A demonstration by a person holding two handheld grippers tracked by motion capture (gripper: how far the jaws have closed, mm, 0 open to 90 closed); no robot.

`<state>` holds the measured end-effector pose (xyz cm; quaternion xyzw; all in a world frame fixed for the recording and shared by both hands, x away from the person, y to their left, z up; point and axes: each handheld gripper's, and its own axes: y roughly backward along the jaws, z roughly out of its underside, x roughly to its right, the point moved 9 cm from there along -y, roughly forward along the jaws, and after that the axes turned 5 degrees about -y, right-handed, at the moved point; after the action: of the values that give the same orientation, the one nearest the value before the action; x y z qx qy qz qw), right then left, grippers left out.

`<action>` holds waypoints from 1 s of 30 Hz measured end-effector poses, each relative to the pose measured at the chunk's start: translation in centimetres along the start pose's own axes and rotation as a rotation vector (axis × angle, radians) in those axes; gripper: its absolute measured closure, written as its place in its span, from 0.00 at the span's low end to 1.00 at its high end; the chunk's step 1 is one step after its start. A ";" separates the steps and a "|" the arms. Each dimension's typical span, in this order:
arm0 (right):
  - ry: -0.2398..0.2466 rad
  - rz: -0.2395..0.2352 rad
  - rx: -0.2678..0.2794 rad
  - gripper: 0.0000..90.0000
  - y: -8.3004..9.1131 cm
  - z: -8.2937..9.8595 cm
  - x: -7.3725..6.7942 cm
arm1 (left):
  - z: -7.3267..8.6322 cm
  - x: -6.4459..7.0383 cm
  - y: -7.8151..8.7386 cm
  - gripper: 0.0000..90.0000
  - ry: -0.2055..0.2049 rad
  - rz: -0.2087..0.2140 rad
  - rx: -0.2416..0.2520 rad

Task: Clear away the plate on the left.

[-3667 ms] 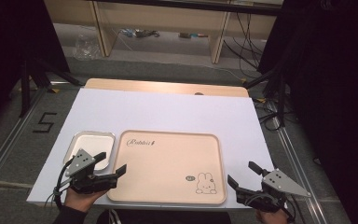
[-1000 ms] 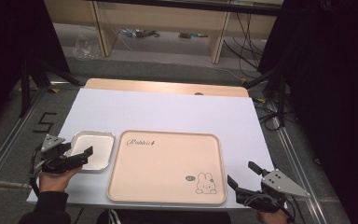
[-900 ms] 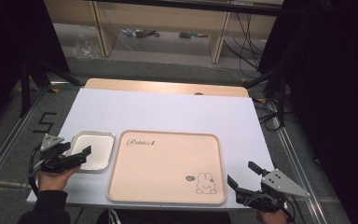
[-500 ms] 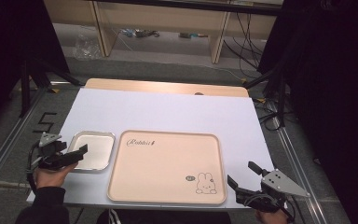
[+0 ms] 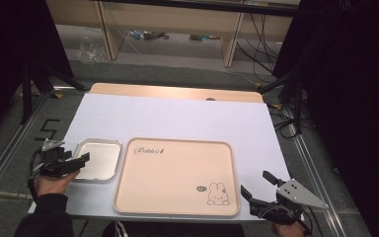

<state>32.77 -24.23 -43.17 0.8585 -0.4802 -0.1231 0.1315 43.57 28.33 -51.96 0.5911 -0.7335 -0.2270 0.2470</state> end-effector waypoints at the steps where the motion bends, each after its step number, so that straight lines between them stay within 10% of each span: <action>1: 0.000 0.000 0.000 0.17 0.0 0.0 0.0 | 0.1 -0.1 0.0 0.38 -0.005 0.001 -0.006; 16: 0.009 -0.004 0.010 0.17 -0.1 -0.1 -0.1 | 1.5 -2.9 -1.1 0.65 0.122 -0.096 -0.127; 24: 0.014 0.005 0.001 0.17 0.0 0.0 0.1 | 1.6 -3.5 -1.7 0.81 0.178 -0.066 -0.144; 30: 0.018 0.001 0.012 0.17 -0.1 -0.1 0.1 | 1.6 -3.7 -2.2 0.88 0.129 -0.061 -0.168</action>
<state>32.92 -24.22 -43.10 0.8600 -0.4803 -0.1126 0.1309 44.86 31.60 -54.96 0.6039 -0.6760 -0.2566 0.3354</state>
